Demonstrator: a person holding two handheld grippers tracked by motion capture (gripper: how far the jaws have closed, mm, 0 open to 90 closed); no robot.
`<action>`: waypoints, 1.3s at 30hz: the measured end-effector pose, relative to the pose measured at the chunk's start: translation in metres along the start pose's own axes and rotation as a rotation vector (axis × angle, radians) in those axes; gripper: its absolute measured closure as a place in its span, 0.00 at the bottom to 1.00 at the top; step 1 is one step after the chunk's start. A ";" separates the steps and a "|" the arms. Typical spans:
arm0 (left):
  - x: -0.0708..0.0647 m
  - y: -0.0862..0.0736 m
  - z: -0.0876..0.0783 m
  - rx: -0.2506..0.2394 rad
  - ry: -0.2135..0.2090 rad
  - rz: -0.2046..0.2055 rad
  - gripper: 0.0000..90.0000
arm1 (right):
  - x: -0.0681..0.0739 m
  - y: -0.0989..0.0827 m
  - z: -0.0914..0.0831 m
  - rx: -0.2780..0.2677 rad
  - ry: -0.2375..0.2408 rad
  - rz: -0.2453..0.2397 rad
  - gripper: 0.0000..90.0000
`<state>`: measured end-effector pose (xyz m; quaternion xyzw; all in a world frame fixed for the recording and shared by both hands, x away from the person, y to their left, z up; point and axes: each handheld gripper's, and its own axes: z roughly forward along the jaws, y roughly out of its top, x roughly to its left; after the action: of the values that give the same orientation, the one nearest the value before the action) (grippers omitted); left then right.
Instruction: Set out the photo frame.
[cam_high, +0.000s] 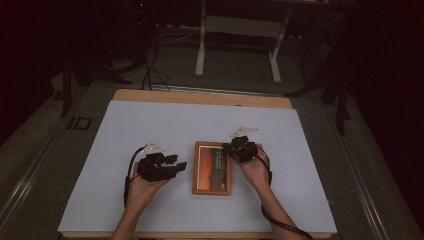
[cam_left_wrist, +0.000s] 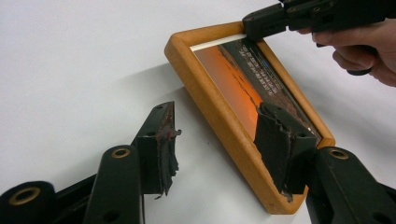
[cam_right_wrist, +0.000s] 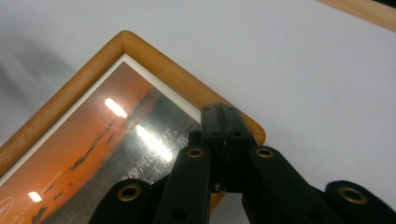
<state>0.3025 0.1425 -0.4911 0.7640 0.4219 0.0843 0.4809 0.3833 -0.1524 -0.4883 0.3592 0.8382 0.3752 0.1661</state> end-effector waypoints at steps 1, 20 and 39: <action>0.000 0.000 -0.001 -0.003 -0.001 -0.001 0.54 | -0.001 0.000 0.000 0.000 0.001 0.008 1.00; -0.008 0.004 0.003 0.027 -0.018 -0.010 0.50 | -0.014 -0.010 0.003 0.025 -0.016 0.050 1.00; -0.032 0.008 0.020 0.050 -0.137 -0.045 0.29 | -0.021 -0.021 0.010 0.068 -0.031 0.077 1.00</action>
<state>0.2973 0.1048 -0.4867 0.7700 0.4072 0.0104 0.4911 0.3931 -0.1721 -0.5110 0.4025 0.8333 0.3469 0.1523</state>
